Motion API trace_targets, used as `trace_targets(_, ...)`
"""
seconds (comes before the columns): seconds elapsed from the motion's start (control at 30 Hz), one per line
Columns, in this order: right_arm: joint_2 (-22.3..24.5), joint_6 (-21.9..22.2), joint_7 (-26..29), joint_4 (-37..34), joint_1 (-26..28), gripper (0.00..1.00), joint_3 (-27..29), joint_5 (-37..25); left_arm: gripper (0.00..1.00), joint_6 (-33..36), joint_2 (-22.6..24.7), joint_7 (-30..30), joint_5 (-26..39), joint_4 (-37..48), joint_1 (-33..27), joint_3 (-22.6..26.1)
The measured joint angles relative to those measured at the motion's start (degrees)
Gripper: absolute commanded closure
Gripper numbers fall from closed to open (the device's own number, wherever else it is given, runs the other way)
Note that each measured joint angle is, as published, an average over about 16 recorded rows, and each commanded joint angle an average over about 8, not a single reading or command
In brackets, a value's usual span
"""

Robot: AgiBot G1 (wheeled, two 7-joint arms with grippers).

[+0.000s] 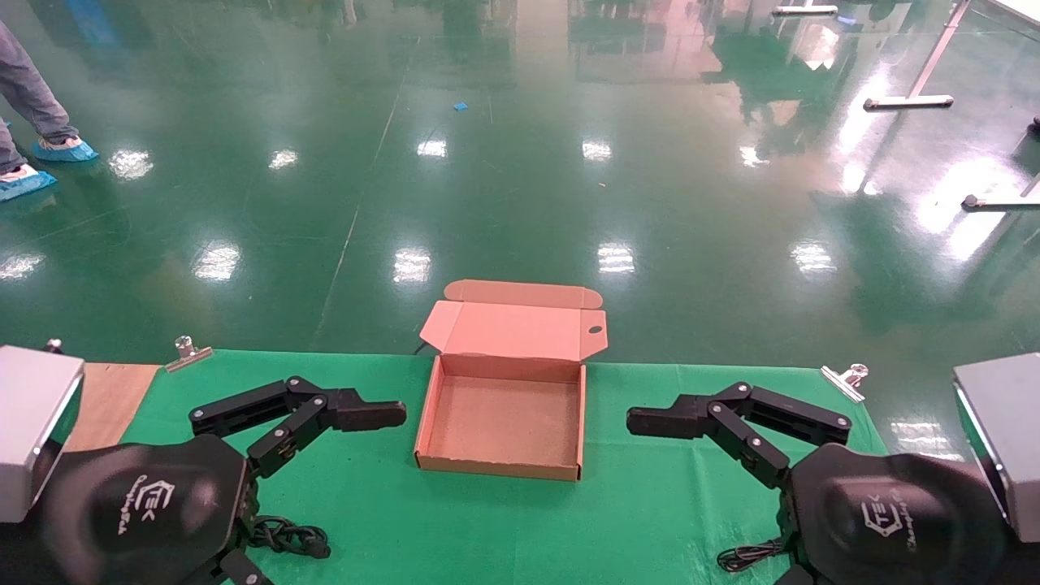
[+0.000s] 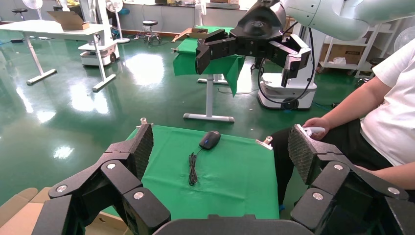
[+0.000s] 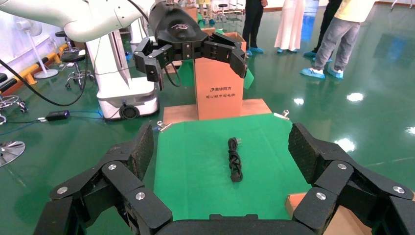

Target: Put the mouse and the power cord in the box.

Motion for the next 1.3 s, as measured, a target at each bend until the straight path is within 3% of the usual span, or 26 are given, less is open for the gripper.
trace_targets(1.3, 0.1, -0.3, -0.4, 0.1, 0.3, 0.00, -0.6, -1.5, 0.00, 0.3, 0.2, 0.1, 0.7, 0.0, -0.2, 0.4)
